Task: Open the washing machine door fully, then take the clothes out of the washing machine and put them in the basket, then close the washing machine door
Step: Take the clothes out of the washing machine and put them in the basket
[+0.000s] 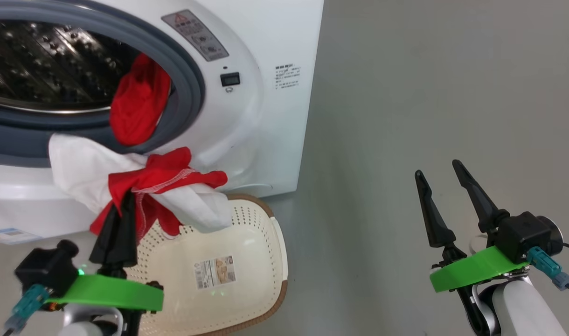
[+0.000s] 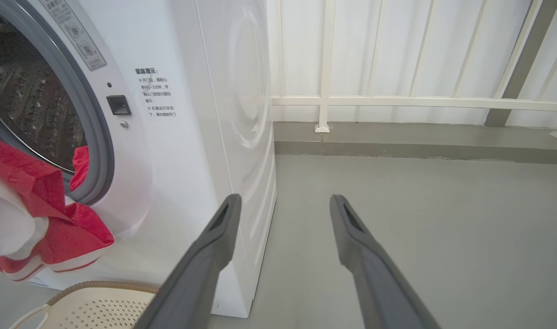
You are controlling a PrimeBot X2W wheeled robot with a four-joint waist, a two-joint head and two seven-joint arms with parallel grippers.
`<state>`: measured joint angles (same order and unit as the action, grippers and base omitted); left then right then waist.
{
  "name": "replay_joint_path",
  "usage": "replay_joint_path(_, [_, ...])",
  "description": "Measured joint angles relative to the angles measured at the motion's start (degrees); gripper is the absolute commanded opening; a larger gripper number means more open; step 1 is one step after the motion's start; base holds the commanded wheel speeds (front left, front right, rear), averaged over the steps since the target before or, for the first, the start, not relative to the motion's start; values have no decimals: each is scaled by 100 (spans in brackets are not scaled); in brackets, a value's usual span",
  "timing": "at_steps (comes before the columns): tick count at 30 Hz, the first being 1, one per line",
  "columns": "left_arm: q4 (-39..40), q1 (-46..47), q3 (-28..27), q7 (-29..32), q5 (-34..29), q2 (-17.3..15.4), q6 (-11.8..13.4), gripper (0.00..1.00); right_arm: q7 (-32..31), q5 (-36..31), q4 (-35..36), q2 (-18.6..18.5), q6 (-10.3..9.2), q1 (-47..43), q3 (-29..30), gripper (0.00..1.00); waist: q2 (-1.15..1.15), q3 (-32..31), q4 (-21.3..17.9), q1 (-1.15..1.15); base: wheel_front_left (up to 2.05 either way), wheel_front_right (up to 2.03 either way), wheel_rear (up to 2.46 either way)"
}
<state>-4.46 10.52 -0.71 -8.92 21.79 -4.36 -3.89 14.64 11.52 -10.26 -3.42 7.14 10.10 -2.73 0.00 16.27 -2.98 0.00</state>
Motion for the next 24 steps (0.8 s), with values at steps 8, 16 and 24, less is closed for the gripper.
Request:
replay_joint_path(8, [-1136, 543, 155, -160, 55, 33, -74, 0, 0, 0, 47, -7, 0, 220, -4, 100, 0, 393, -57, 0, 0, 0, 0])
replay_joint_path(16, [-2552, 1227, 241, -280, 98, 34, -129, 0, 0, 0, 74, -5, 0, 437, -23, 100, 0, 782, -144, 0, 0, 0, 0])
replay_joint_path(24, [-4008, 1988, 250, -281, 110, 37, -126, 0, 0, 0, 93, -5, 0, 578, -55, 100, 0, 1123, -212, 0, 0, 0, 0])
